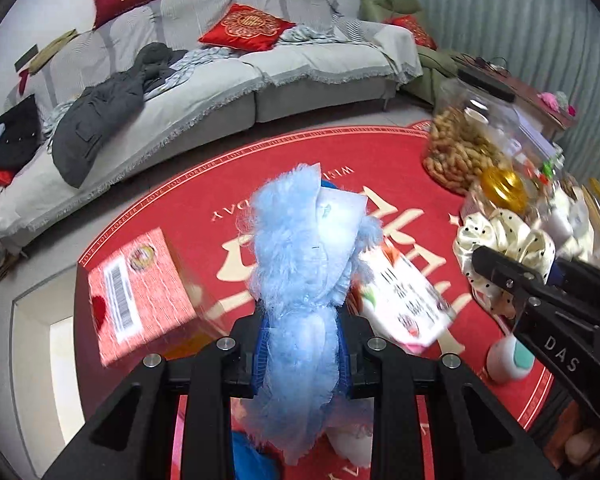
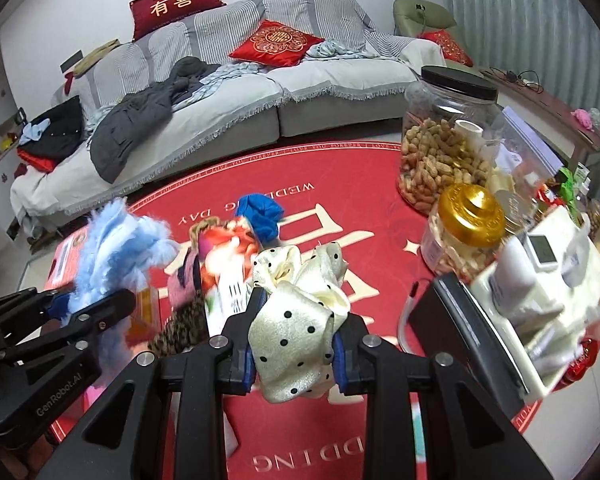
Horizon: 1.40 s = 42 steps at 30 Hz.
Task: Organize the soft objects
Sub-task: 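Lift both held items and carry them over to the open white box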
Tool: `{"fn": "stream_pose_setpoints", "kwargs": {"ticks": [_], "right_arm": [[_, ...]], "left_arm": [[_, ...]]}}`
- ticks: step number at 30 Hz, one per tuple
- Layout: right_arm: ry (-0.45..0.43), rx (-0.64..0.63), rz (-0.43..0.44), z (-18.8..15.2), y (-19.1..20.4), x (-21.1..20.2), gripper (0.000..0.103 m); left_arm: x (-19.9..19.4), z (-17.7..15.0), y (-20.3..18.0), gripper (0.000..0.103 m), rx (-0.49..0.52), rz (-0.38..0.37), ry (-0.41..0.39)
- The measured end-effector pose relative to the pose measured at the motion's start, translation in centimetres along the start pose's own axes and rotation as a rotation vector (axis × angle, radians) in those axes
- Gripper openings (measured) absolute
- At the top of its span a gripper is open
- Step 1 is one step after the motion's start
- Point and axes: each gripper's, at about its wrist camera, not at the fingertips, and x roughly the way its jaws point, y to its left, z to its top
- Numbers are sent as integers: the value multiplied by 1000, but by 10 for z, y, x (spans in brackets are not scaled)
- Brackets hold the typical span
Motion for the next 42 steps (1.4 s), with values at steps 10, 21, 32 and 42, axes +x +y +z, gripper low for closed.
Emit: {"fn": "stream_pose_setpoints", "kwargs": {"ticks": [10, 21, 32, 42], "right_arm": [[0, 33, 24, 35, 14, 21, 31], [-8, 21, 48, 61, 37, 30, 31], [7, -77, 105, 66, 89, 38, 31], [5, -155, 150, 65, 131, 33, 31]], "left_arm": [[5, 28, 41, 29, -75, 69, 3], [11, 32, 76, 29, -138, 138, 15], [14, 23, 108, 29, -198, 176, 48], [6, 12, 133, 29, -239, 209, 58]]}}
